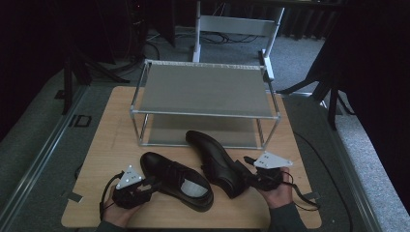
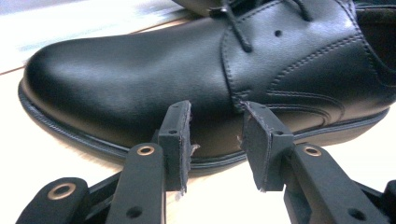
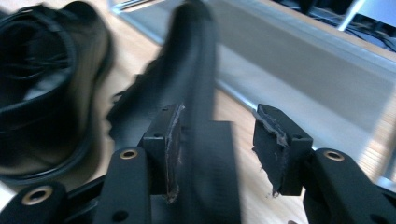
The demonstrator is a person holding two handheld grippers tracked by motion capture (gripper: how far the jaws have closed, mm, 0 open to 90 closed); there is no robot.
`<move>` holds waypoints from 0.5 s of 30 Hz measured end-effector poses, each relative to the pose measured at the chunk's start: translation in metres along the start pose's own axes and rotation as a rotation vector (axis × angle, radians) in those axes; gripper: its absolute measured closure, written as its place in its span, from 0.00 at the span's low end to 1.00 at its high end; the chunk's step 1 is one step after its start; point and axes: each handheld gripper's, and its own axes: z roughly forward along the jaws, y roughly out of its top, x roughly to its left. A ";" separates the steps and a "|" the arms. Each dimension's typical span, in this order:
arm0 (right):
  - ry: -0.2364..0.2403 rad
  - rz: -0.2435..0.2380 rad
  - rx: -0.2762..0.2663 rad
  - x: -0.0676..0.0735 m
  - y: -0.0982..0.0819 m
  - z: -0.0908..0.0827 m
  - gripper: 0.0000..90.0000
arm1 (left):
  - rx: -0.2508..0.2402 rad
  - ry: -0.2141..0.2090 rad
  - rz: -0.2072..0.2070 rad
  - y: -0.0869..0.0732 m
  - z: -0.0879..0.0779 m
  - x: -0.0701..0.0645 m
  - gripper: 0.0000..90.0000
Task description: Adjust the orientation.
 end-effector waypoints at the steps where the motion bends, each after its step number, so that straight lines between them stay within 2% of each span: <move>1: 0.012 -0.025 0.008 0.005 0.000 0.001 0.64 | 0.002 0.002 0.002 0.000 0.000 0.000 0.69; 3: 0.017 -0.054 0.020 0.011 -0.001 0.004 0.72 | 0.004 0.000 -0.001 0.000 0.000 0.001 0.69; 5: 0.020 -0.059 0.035 0.012 -0.003 0.008 0.78 | 0.009 -0.003 0.005 0.000 0.001 0.000 0.68; 7: 0.009 -0.052 0.053 0.011 -0.006 0.012 0.85 | 0.017 -0.002 0.012 0.000 0.003 -0.001 0.68; 10: -0.005 -0.031 0.048 0.006 -0.008 0.012 0.96 | 0.032 -0.002 0.023 0.000 0.005 -0.002 0.68; 15: -0.017 -0.004 0.044 -0.004 -0.008 0.012 0.96 | 0.042 0.002 0.029 0.000 0.008 -0.003 0.67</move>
